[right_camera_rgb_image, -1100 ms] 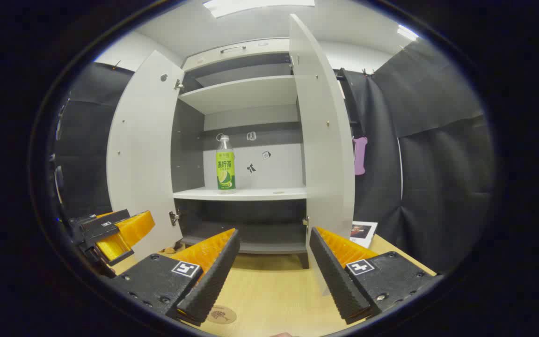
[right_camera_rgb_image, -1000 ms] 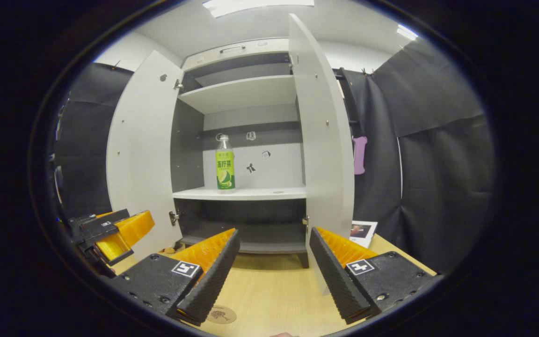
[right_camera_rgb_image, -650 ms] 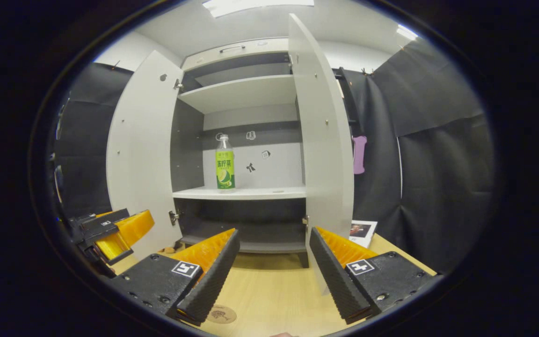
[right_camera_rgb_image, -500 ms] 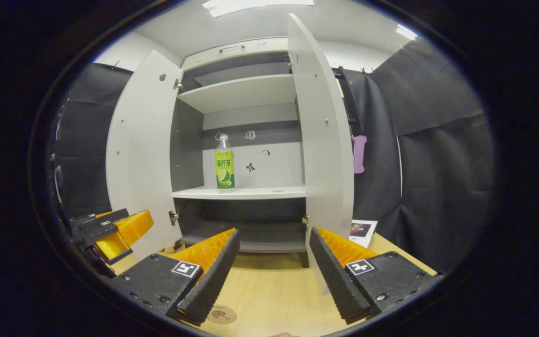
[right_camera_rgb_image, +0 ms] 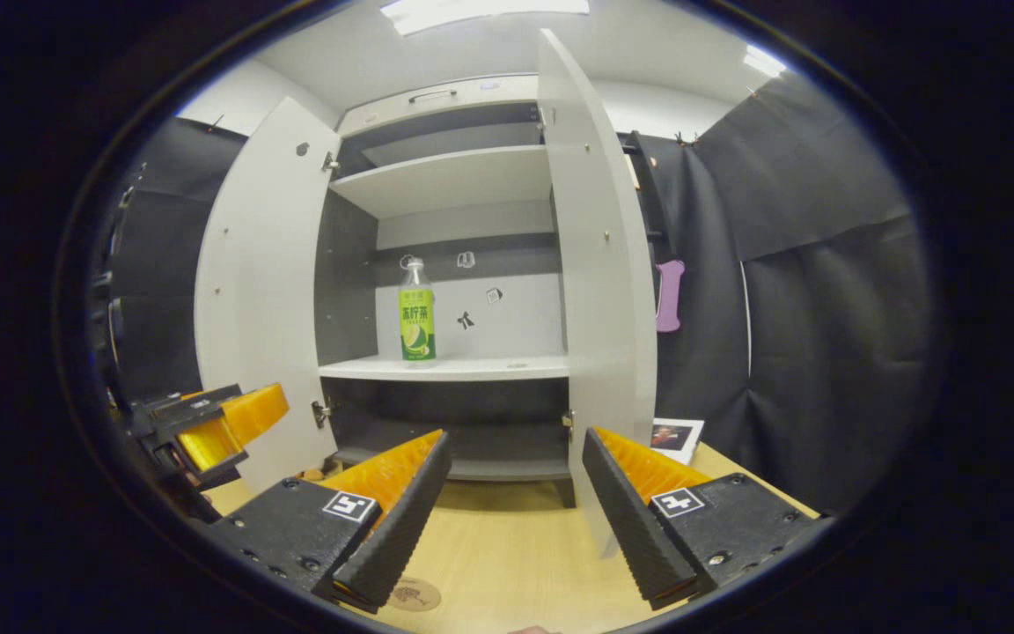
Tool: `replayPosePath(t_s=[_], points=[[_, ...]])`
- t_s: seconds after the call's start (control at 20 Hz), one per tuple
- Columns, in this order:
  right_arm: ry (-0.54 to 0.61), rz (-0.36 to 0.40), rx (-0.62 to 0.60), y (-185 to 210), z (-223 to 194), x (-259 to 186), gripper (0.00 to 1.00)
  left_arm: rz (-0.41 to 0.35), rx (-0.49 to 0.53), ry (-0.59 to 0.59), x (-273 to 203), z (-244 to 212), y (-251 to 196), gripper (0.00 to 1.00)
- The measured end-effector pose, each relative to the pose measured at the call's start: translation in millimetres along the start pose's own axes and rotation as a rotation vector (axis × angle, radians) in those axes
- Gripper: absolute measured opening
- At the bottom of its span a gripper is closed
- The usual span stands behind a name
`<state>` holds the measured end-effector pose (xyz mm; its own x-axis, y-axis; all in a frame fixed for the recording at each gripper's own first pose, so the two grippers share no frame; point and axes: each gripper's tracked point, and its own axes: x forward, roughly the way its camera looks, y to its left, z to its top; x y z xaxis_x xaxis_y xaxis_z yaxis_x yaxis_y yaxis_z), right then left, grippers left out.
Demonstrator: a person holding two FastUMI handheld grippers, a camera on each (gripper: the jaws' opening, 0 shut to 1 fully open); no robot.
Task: Grasp the bottle in the cabinet with the left hand and place it on the coaster, then close the right door with the right hand and the left door with the left hand.
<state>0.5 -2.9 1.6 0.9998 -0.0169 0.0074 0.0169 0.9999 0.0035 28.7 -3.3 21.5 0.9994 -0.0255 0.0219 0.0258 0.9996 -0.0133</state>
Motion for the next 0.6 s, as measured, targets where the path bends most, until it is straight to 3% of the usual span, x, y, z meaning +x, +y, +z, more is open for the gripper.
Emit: replayPosePath(t_s=[0.1, 0.25, 0.3, 0.35, 0.4, 0.6], points=[[0.003, 0.003, -0.003, 1, 0, -1, 0.94, -0.025, 0.003, -0.005, 20, 10, -6, 0.94], [-0.009, -0.013, -0.005, -4, 4, -4, 0.94, -0.064, 0.017, -0.023, 60, 23, -17, 0.94], [-0.018, -0.021, -0.003, -6, 6, -5, 0.99, -0.077, 0.024, -0.017, 76, 26, -20, 0.94], [-0.025, -0.03, -0.002, -10, 9, -6, 0.94, -0.087, 0.033, -0.006, 93, 28, -24, 0.94], [-0.03, -0.041, 0.002, -14, 10, -6, 0.99, -0.09, 0.04, -0.003, 109, 30, -25, 0.94], [-0.043, -0.084, 0.021, -28, 13, -5, 0.99, -0.098, 0.034, -0.014, 180, 49, -28, 0.95]])
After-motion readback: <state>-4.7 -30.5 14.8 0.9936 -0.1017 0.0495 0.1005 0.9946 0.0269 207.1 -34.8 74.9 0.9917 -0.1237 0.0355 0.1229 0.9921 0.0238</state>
